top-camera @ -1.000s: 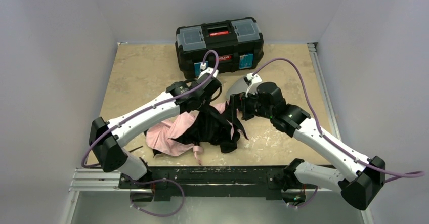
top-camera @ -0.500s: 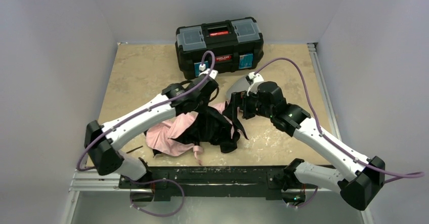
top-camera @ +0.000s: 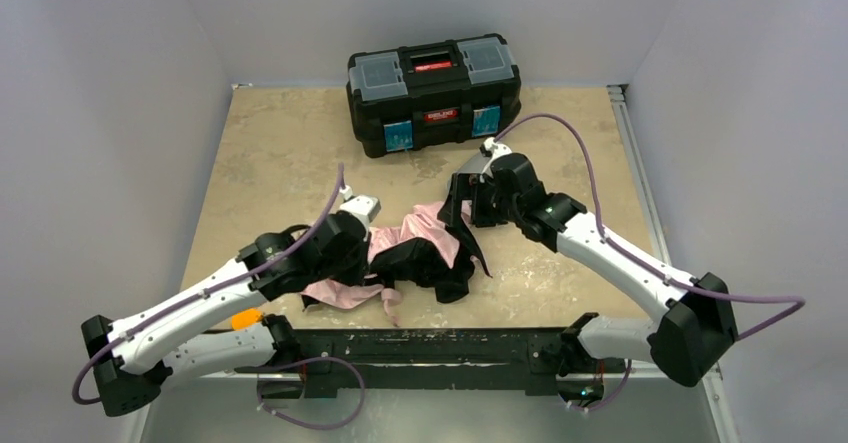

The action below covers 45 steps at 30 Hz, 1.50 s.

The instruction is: Put away the umbrella

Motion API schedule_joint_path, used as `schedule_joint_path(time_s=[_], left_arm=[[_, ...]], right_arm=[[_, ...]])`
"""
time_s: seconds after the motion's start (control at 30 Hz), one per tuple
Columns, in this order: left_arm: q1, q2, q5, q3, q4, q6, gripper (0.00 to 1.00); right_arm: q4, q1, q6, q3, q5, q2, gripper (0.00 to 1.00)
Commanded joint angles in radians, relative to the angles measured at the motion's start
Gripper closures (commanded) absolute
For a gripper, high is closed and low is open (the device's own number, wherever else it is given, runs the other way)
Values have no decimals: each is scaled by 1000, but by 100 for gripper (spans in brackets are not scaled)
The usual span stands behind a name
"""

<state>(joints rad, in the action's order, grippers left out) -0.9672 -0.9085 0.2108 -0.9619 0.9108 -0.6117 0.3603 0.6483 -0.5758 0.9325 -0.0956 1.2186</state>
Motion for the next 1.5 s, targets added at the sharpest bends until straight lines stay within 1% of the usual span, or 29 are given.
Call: schedule_joint_path(time_s=[0.0,0.03,0.07,0.1,0.17,0.2,0.27,0.4,0.53,0.6,0.7,0.83,0.9,1.0,1.07,1.1,1.17,1.2,1.27,1.3,1.37,1.4,1.43,1.47], left_arm=[[-11,27,-27,147,10,-136,100],[-11,23,-8,170,11,-163,100],[-11,11,22,180,21,-199,100],[-11,-9,50,187,38,-237,100],[-10,-61,91,192,46,-297,100],[-10,-92,99,196,37,-315,100],[-9,-162,109,206,0,-343,100],[18,-295,116,206,-76,-342,100],[108,-428,81,191,-157,-284,100],[142,-476,65,175,-198,-232,100],[165,-536,72,137,-250,-142,100],[182,-644,76,41,-263,-21,100],[184,-681,70,3,-292,39,100],[196,-734,46,-39,-344,113,100],[208,-758,11,-71,-371,159,100],[210,-765,7,-84,-369,187,100],[212,-763,46,-114,-313,200,100],[212,-750,67,-119,-289,204,100],[213,-702,102,-112,-243,205,100],[212,-678,113,-107,-219,206,100],[212,-628,128,-112,-165,201,100],[212,-607,136,-120,-135,197,97],[212,-582,140,-127,-109,191,94],[212,-558,146,-139,-83,183,87]], right_arm=[[-112,-3,35,76,-62,46,13],[-105,-3,42,84,-58,65,18],[-94,-3,50,89,-55,82,25],[-89,-3,57,84,-50,99,34],[-93,-3,61,54,-55,131,47],[-98,-3,64,31,-70,143,52],[-118,-3,61,-35,-98,160,58],[-173,-3,53,-134,-122,178,64],[-257,-3,38,-210,-185,210,72],[-308,-3,29,-244,-222,235,75],[-369,-2,10,-294,-260,274,79],[-466,25,-47,-341,-310,307,81],[-512,65,-86,-342,-316,326,81],[-600,127,-166,-290,-339,375,82],[-655,159,-203,-232,-365,407,81],[-655,166,-209,-195,-373,415,81],[-595,168,-200,-140,-358,395,79],[-542,168,-190,-123,-327,371,75],[-388,168,-161,-94,-252,292,59],[-315,168,-144,-80,-214,258,48],[-194,168,-125,-58,-154,193,31],[-147,168,-115,-49,-133,159,25],[-104,168,-110,-42,-115,125,21],[-67,168,-109,-37,-101,91,18]])
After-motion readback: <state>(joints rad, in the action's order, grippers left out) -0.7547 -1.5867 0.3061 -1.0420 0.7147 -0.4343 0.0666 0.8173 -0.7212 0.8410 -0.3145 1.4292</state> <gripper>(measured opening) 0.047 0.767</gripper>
